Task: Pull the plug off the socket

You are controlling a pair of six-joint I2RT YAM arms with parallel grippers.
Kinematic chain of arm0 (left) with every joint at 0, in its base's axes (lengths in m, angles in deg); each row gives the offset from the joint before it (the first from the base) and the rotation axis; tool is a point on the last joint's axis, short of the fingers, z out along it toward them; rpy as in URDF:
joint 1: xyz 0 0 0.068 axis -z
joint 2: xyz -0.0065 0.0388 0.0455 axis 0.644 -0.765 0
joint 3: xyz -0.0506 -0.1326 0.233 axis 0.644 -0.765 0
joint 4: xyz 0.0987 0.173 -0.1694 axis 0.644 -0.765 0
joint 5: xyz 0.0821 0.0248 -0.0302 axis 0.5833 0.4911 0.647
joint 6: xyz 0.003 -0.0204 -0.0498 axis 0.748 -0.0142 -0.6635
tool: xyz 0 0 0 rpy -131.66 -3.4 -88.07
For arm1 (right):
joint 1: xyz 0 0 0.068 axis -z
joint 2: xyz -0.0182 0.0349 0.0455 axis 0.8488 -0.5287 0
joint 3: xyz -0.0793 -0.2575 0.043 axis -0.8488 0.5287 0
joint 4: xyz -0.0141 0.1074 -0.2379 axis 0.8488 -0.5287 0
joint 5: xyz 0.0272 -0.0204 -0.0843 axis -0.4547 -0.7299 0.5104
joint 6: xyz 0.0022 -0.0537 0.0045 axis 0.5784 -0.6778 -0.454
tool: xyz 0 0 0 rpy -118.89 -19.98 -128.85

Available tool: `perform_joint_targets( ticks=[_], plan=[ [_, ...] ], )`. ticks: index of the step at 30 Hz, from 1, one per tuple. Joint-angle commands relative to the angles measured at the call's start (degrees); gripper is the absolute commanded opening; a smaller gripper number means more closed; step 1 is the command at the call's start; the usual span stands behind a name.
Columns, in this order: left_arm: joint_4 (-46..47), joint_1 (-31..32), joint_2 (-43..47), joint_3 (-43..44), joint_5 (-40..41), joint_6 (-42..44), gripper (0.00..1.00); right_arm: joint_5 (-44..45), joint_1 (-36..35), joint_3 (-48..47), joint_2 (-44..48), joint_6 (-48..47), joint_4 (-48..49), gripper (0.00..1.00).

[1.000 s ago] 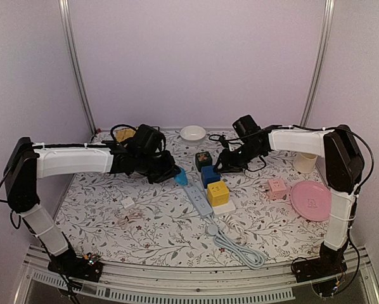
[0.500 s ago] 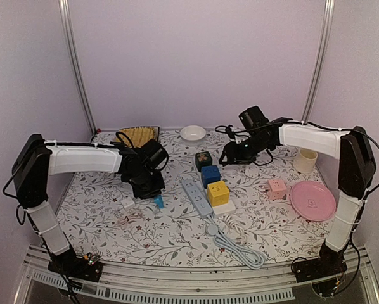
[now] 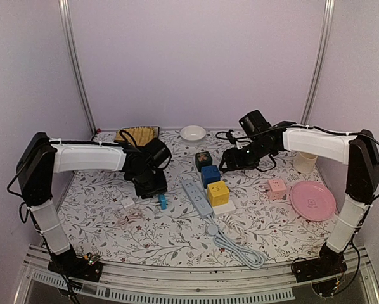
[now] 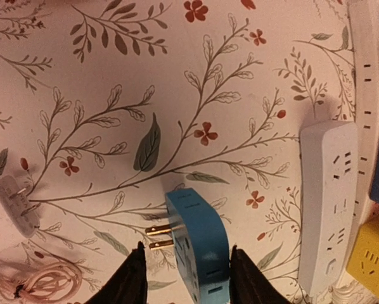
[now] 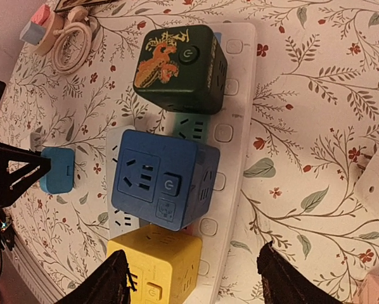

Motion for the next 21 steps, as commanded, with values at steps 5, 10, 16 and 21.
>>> perform_joint_targets(
  ticks=[5, 10, 16, 21],
  plan=[
    [-0.77, 0.09, 0.41, 3.25, 0.61, 0.91, 0.50, 4.28, -3.64, 2.97, 4.89, 0.44, -0.65, 0.80],
    [-0.43, -0.34, 1.48, 6.10, -0.66, 2.71, 0.53, 6.69, -5.88, 3.49, 6.20, 2.31, -1.73, 0.89],
    [8.05, -2.83, 1.53, 8.19, -9.45, 8.49, 0.63, 11.29, -9.29, 2.03, 4.99, 5.32, -3.09, 0.91],
    [14.89, -4.95, -3.18, 11.73, -19.56, 12.19, 0.66, 13.11, -11.18, 0.07, 2.21, 8.91, -5.46, 0.91]
  ],
)
